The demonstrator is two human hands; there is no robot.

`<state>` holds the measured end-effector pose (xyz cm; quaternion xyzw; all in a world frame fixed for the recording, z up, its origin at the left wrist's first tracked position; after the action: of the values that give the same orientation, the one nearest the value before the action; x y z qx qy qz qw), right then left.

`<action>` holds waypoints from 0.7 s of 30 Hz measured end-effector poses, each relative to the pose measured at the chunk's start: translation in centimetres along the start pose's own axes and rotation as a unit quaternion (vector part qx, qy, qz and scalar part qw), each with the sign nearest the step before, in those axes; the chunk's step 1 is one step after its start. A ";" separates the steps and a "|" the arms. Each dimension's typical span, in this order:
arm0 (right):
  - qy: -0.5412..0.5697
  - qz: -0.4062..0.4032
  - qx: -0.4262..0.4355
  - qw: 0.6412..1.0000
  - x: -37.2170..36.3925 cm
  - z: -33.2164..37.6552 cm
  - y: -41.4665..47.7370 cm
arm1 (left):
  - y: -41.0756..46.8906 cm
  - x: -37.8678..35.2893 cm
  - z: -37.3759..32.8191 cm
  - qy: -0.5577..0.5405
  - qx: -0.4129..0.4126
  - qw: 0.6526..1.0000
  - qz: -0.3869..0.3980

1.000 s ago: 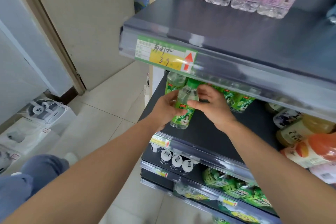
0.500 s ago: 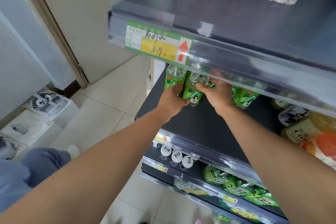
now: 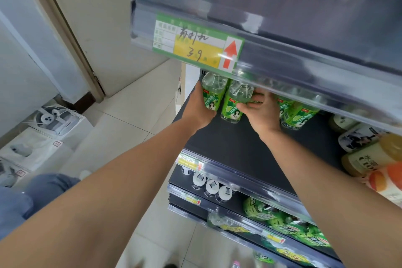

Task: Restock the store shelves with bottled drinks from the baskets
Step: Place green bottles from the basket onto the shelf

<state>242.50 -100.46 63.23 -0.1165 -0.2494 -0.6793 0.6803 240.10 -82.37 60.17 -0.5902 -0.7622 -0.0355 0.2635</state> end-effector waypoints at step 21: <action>0.016 -0.033 -0.021 0.999 -0.5 -1.3 0.4 | 1.9 1.5 -0.7 0.024 0.004 0.996 -0.086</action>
<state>243.14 -100.63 61.99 -0.1111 -0.2281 -0.7084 0.6586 241.90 -80.71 60.99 -0.5201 -0.8041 -0.0693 0.2795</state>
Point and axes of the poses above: each hand's wrist, its own y-axis towards the middle knuckle, its own x-axis out of the back of the hand, z = x × y, the point moved 10 cm from there along y, towards the middle knuckle, and after that the axes turned 10 degrees about x, right-handed, at the moved point
